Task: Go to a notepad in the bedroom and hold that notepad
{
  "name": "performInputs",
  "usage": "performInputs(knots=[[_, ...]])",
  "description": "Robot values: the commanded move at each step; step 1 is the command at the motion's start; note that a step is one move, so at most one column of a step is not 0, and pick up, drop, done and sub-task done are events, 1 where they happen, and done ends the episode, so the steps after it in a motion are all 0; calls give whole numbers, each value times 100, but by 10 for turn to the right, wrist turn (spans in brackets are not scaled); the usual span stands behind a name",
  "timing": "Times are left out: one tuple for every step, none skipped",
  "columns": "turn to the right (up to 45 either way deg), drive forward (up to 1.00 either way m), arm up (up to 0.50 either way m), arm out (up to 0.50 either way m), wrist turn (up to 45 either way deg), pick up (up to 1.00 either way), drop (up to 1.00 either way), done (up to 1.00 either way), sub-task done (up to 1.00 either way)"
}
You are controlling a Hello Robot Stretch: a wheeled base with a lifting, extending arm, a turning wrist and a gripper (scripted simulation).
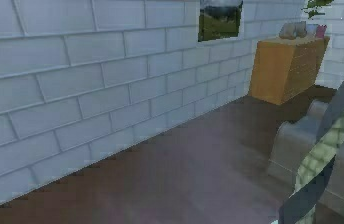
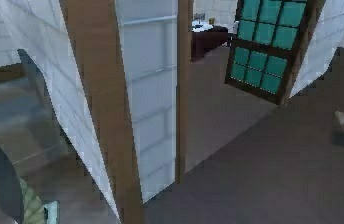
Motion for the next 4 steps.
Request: performInputs(knots=[[0, 100, 0, 0, 0, 0, 0, 0, 0], [90, 0, 0, 0, 0, 0, 0, 0, 0], [0, 15, 0, 0, 0, 0, 0, 0, 0], [330, 0, 0, 0, 0, 0, 0, 0, 0]])
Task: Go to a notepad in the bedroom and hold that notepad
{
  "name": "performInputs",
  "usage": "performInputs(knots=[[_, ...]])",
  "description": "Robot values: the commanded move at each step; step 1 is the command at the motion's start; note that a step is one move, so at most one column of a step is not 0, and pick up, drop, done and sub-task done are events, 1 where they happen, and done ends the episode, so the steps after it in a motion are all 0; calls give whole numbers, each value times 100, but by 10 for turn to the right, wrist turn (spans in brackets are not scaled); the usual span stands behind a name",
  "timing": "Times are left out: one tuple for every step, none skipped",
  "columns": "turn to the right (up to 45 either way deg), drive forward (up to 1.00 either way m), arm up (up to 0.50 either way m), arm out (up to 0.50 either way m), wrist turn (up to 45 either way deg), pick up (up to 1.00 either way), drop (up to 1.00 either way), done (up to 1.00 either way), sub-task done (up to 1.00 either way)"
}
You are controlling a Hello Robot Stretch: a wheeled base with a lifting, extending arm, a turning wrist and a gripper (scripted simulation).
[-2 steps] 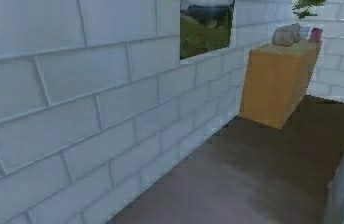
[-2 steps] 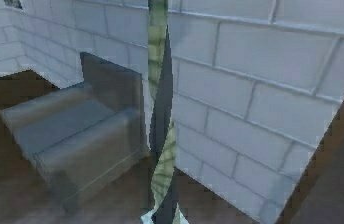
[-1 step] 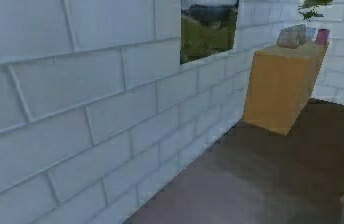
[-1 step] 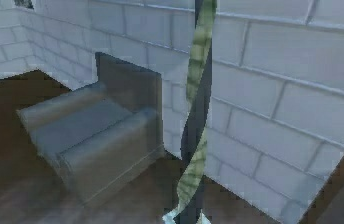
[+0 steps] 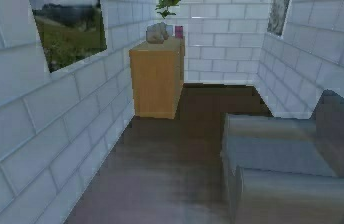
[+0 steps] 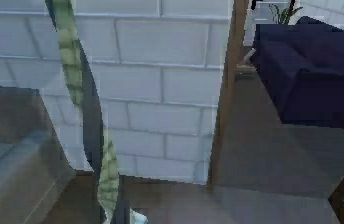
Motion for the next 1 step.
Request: performInputs(knots=[[0, 60, 0, 0, 0, 0, 0, 0, 0]])
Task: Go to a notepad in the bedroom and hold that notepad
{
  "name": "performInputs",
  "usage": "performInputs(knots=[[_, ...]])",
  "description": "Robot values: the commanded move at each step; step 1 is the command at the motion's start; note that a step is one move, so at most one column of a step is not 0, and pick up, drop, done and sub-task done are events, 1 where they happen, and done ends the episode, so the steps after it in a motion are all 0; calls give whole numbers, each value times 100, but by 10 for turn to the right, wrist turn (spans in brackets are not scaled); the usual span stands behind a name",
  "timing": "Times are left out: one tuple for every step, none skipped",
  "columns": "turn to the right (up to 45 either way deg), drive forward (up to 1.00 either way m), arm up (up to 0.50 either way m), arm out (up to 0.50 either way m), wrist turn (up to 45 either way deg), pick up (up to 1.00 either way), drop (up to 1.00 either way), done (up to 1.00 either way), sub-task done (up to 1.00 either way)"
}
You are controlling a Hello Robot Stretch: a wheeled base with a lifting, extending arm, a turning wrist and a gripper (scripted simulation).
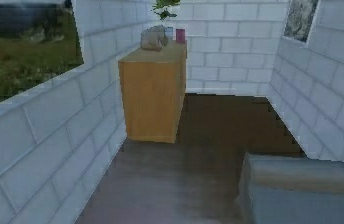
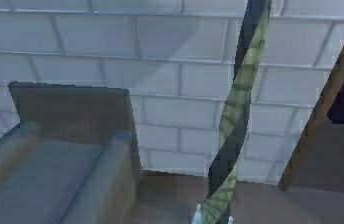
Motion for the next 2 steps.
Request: performInputs(knots=[[60, 0, 0, 0, 0, 0, 0, 0, 0], [30, 0, 0, 0, 0, 0, 0, 0, 0]])
